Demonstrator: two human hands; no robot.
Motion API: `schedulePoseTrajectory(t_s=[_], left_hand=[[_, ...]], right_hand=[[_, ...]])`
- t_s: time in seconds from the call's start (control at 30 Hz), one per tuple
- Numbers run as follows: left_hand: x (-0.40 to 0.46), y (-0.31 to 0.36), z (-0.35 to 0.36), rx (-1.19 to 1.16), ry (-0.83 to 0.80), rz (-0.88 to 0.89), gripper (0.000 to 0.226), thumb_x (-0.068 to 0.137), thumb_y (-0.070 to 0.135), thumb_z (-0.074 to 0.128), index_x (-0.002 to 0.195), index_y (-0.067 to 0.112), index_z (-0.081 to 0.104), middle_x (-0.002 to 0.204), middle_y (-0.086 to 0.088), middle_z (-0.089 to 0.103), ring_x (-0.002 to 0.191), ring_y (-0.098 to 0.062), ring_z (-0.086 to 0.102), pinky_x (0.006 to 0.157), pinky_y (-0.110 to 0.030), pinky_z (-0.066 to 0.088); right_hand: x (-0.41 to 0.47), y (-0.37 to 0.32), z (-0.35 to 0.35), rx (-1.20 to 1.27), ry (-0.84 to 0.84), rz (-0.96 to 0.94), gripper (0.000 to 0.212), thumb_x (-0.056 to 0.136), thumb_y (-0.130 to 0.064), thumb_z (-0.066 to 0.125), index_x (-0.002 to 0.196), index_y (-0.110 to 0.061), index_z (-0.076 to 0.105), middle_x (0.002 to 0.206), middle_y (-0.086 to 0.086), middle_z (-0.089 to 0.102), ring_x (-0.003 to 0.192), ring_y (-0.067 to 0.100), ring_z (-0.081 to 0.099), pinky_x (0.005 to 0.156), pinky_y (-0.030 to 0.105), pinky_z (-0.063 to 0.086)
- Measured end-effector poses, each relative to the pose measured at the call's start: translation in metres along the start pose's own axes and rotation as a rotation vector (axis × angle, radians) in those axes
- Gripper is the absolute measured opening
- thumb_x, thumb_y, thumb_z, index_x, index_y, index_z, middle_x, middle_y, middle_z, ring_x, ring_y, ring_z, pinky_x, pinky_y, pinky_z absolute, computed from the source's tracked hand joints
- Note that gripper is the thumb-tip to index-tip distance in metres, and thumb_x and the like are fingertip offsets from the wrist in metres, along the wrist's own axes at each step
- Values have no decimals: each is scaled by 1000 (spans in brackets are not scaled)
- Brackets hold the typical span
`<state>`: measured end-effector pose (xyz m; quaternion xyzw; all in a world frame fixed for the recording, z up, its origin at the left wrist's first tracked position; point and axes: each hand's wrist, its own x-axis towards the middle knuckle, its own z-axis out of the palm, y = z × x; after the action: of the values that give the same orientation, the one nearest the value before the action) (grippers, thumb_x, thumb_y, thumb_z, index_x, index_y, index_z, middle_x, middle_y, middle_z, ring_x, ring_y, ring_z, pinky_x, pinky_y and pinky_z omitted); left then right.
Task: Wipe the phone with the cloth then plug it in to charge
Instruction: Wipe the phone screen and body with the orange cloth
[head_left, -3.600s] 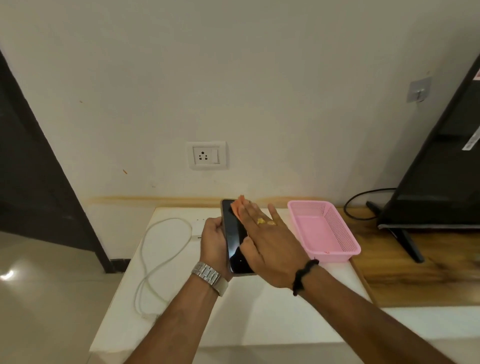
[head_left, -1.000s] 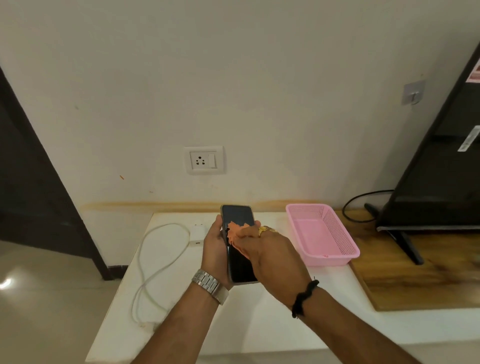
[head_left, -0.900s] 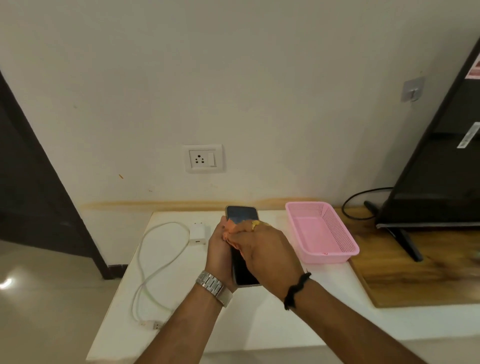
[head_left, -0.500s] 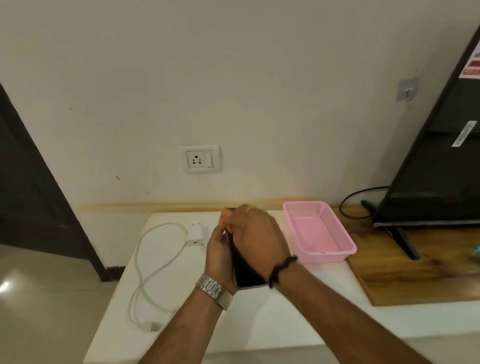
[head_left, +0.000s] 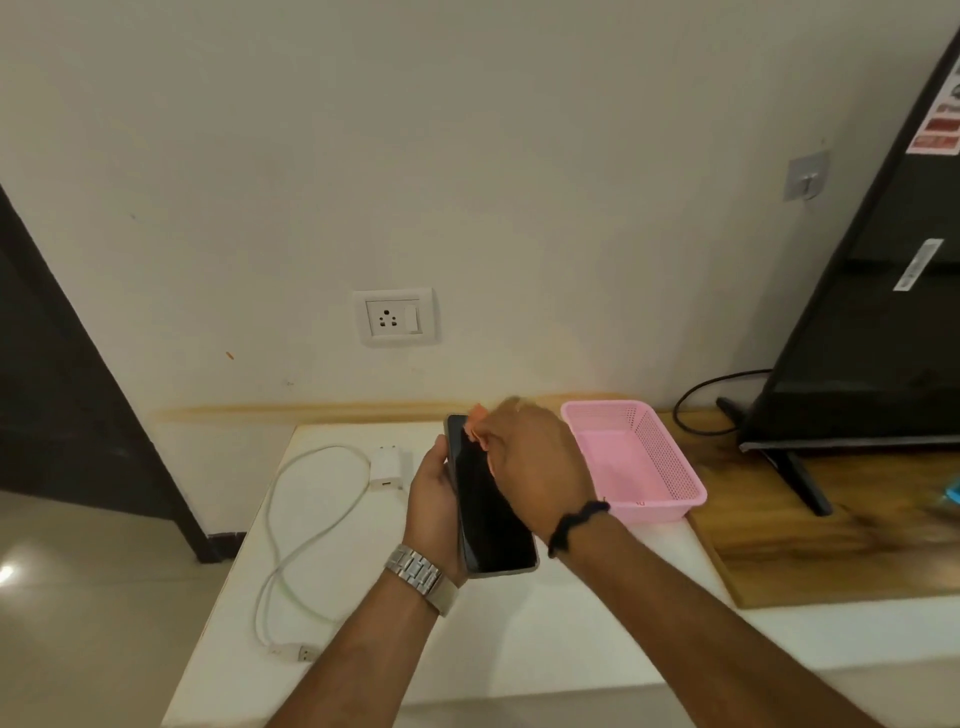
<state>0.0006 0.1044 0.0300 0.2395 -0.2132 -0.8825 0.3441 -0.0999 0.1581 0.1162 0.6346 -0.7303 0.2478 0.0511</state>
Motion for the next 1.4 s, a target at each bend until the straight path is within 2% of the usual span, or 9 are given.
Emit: schedulePoseTrajectory(t_s=[0.17, 0.27, 0.37, 0.47, 0.67, 0.83, 1.0, 1.2, 1.4], left_hand=[[5, 5, -6, 0, 28, 20, 66, 91, 65, 56, 132, 17, 73, 135, -18, 70, 127, -38, 65, 111, -51, 47], [2, -12, -1, 25, -19, 12, 52, 96, 65, 51, 107, 27, 85, 121, -11, 77, 107, -33, 76, 93, -45, 59], [1, -8, -3, 33, -13, -11, 59, 99, 66, 46, 112, 20, 80, 112, -13, 75, 98, -33, 72, 92, -45, 56], [6, 6, -7, 4, 4, 18, 67, 97, 66, 47, 130, 13, 70, 119, -15, 75, 102, -34, 73, 98, -47, 55], [4, 1, 2, 69, -31, 5, 59, 96, 67, 47, 103, 23, 86, 111, -10, 80, 98, -31, 78, 87, -44, 59], [2, 21, 8, 41, 15, 63, 68, 98, 64, 49, 134, 9, 68, 120, -16, 71, 104, -35, 67, 102, -47, 49], [3, 12, 8, 51, -37, 64, 48, 92, 60, 59, 96, 18, 82, 102, -9, 76, 91, -29, 74, 86, -41, 60], [11, 21, 3, 54, 20, 82, 68, 99, 66, 46, 107, 8, 82, 102, -16, 75, 78, -31, 70, 78, -41, 57], [11, 20, 6, 78, -25, 78, 65, 98, 66, 47, 103, 14, 85, 102, -14, 74, 80, -30, 70, 74, -38, 58]], right_hand=[[-34, -23, 20, 39, -47, -38, 27, 105, -31, 47, 99, -21, 71, 85, -1, 62, 70, 15, 59, 64, 19, 40], [-7, -12, 6, 48, -10, 8, 38, 108, -32, 40, 100, -21, 76, 91, -1, 64, 78, 17, 61, 71, 28, 51], [-2, 7, -2, -39, -95, 66, 30, 109, -21, 43, 101, -18, 71, 98, 2, 63, 92, 22, 66, 88, 33, 54], [-34, -6, 9, -49, -133, 40, 21, 104, -16, 46, 104, -19, 68, 100, 3, 64, 92, 23, 67, 83, 29, 53], [-19, -14, -8, 52, -30, 31, 36, 110, -28, 40, 104, -21, 75, 99, 3, 67, 87, 21, 65, 85, 33, 55], [-46, -27, -4, 40, -129, 35, 29, 107, -23, 41, 105, -17, 69, 101, 3, 63, 91, 21, 62, 81, 29, 51], [-27, -24, -17, 35, -66, 38, 34, 108, -20, 41, 105, -17, 75, 103, 6, 69, 94, 25, 66, 89, 38, 54], [-55, -35, -8, 44, -239, 8, 29, 108, -17, 42, 115, -12, 70, 113, 10, 67, 101, 25, 64, 93, 32, 51], [-45, -9, -18, -44, -132, 72, 26, 108, -18, 44, 114, -20, 69, 108, 5, 64, 99, 21, 65, 90, 29, 53]])
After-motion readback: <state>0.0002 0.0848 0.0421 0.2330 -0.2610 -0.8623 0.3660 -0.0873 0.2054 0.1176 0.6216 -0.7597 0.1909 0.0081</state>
